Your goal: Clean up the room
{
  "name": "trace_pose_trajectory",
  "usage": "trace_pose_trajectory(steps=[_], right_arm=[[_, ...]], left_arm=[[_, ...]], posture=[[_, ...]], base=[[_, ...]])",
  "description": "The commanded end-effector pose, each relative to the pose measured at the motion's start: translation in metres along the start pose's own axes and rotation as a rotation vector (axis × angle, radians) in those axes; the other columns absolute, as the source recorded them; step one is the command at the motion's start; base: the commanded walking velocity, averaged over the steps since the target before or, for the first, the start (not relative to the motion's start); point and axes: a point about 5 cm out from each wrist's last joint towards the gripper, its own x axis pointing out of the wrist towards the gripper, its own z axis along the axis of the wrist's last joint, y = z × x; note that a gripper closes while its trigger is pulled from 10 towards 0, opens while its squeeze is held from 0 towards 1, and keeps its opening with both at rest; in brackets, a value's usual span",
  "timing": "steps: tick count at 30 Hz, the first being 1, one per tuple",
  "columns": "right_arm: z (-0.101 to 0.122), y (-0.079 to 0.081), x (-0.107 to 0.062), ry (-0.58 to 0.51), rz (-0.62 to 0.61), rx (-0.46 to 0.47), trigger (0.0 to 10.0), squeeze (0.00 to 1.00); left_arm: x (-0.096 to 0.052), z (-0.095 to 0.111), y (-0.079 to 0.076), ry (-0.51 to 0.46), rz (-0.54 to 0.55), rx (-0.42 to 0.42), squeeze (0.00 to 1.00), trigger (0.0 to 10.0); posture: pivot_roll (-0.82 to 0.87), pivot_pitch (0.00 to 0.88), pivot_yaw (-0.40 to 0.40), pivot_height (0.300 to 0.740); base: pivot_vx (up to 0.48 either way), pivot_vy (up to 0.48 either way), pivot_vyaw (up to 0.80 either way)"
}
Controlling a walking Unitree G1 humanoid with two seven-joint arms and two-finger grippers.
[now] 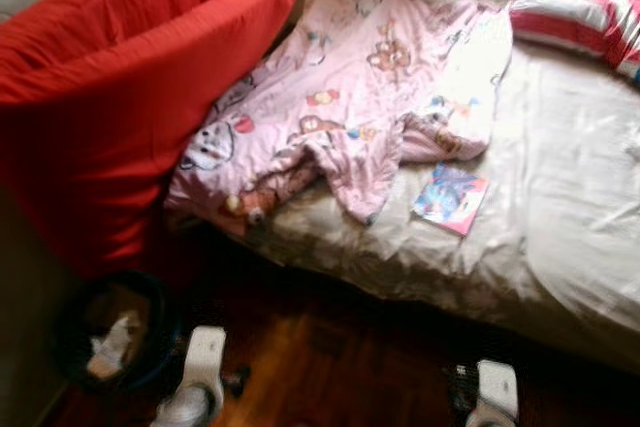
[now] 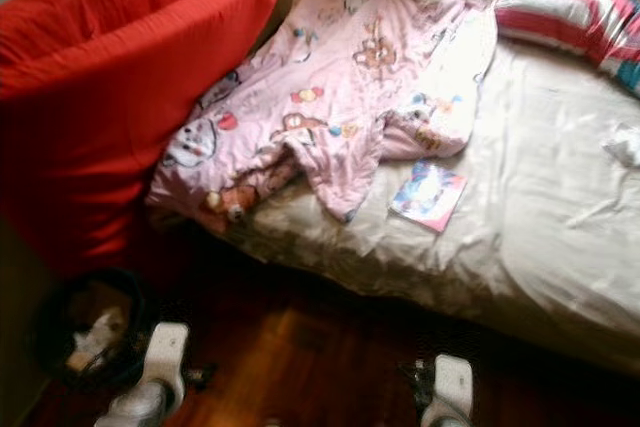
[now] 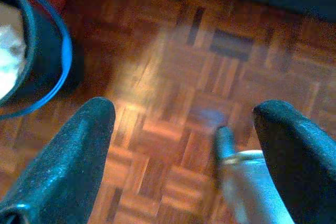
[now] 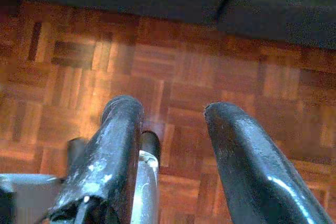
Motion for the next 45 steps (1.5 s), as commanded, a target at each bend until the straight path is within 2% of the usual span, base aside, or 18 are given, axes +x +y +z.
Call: trace_pose_trajectory(steps=[1, 18, 33, 38, 45], right_arm=[[-0.0057, 0.0008, -0.0012, 0.02, -0.001, 0.003, 10.0, 0.0], [-0.0074, 0.0041, -0.0013, 0.037, 0.032, -0.046, 10.0, 0.0], [-0.0079, 0.0089, -0.0013, 0.039, 0.067, -0.053, 10.0, 0.0], [-0.0051, 0.0037, -0.0009, 0.029, 0.057, -0.121, 10.0, 0.0], [-0.0056, 0.002, -0.0007, 0.042, 0.035, -0.071, 10.0, 0.0]], left_arm=[[-0.0024, -0.0087, 0.0028, 0.024, 0.005, -0.001, 0.0, 10.0], [-0.0035, -0.0142, 0.0026, 0.047, 0.013, -0.033, 0.0, 10.0], [-0.0024, -0.0102, 0.002, 0.035, 0.012, -0.022, 0.0, 10.0], [-0.0024, -0.0105, 0.0014, 0.036, 0.01, -0.023, 0.0, 10.0], [-0.0027, -0.0115, 0.0012, 0.038, 0.015, -0.015, 0.0, 10.0]], posture=[[0.07, 0.148, 0.033, 0.74], [0.08, 0.16, 0.027, 0.74], [0.08, 0.16, 0.03, 0.74], [0.08, 0.162, 0.029, 0.74], [0.08, 0.169, 0.029, 0.74]], base=[[0.0, 0.0, 0.0], [0.0, 0.0, 0.0], [0.048, 0.0, 0.0], [0.251, 0.0, 0.32], [0.257, 0.0, 0.46]])
